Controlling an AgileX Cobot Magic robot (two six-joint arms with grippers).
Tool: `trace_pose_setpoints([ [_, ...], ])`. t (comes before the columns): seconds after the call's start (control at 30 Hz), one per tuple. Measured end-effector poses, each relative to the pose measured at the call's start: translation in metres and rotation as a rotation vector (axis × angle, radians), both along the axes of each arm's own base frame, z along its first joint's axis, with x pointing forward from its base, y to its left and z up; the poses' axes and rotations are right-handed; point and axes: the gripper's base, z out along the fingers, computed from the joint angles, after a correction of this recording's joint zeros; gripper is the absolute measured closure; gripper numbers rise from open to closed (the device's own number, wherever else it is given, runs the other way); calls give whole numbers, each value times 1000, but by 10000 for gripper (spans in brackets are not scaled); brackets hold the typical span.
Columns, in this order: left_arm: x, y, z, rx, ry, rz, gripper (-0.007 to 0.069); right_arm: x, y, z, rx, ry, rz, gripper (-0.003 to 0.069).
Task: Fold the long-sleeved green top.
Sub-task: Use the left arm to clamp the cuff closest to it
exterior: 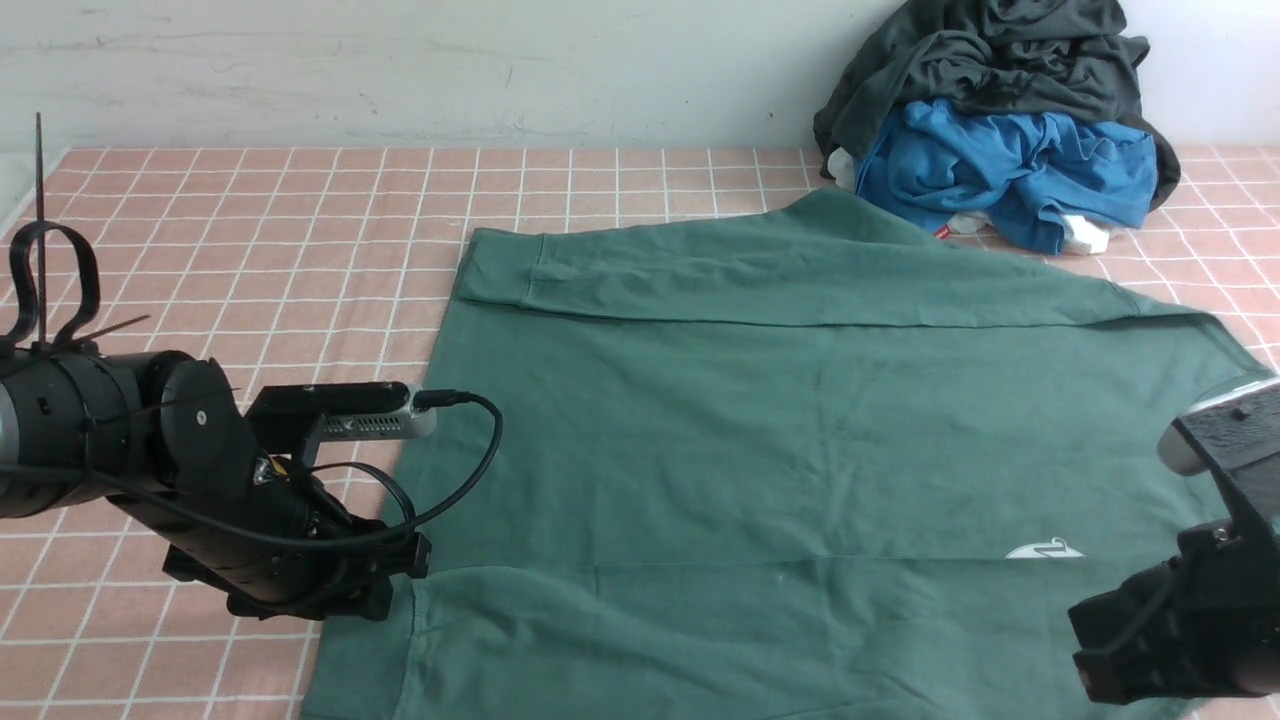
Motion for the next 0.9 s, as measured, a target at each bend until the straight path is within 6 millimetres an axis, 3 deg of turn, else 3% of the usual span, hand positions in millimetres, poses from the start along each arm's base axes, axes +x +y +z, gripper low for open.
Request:
trace_pose_setpoints([
  [0.23, 1, 0, 2, -1, -13, 0, 601, 0, 0, 0, -1, -3, 1, 669],
  [0.53, -3, 1, 33, -22, -125, 2, 628, 0, 0, 0, -1, -4, 2, 669],
  [0.73, 2, -2, 79, -40, -197, -34, 628, 1, 0, 0, 0, -10, 0, 669],
  [0.8, 1, -1, 78, -18, -142, -60, 627, 1, 0, 0, 0, -11, 0, 669],
  [0.9, -1, 1, 58, 40, -10, -101, 615, 1, 0, 0, 0, -11, 0, 669],
])
